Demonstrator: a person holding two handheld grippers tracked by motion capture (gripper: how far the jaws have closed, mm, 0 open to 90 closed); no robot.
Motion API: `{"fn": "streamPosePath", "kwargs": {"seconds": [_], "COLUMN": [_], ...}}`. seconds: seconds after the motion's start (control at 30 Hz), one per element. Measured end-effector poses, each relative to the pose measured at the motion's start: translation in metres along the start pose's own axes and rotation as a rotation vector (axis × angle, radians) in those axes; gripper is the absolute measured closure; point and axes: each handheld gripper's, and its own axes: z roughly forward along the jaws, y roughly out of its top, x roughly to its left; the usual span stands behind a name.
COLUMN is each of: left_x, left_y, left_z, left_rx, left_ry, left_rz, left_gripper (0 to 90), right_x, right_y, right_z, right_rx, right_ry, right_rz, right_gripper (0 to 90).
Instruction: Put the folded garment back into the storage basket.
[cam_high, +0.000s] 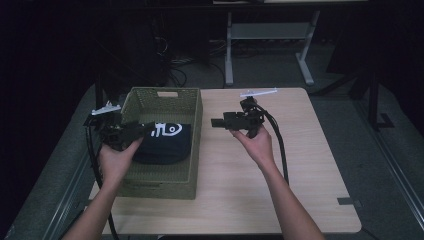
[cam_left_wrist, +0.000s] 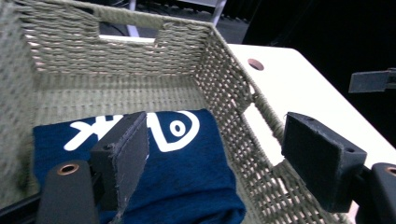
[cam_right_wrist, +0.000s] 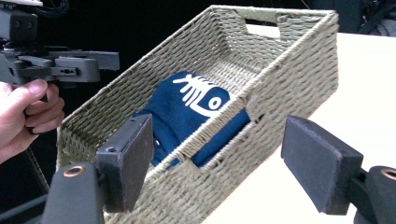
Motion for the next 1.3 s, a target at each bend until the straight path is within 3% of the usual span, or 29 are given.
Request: {"fn": "streamPosePath", "kwargs": {"seconds": [0.5,1.3], "left_x": [-0.016,-0.071], "left_y": [0.003,0.006], "left_z": [0.006,0.042], "left_rx": [-0.007,-0.008], "left_ry": [0.004,-0.080], "left_rz": [0.007,0.069], "left_gripper": [21.3,21.0], "right_x": [-0.017,-0.045], "right_y": [-0.003,-0.021], "right_z": [-0.029,-0.089], "right_rx": [-0.009,-0.048], "right_ry": [-0.038,-0.114], "right_rz": [0.009,0.036], "right_gripper": [24.4,24.1]}}
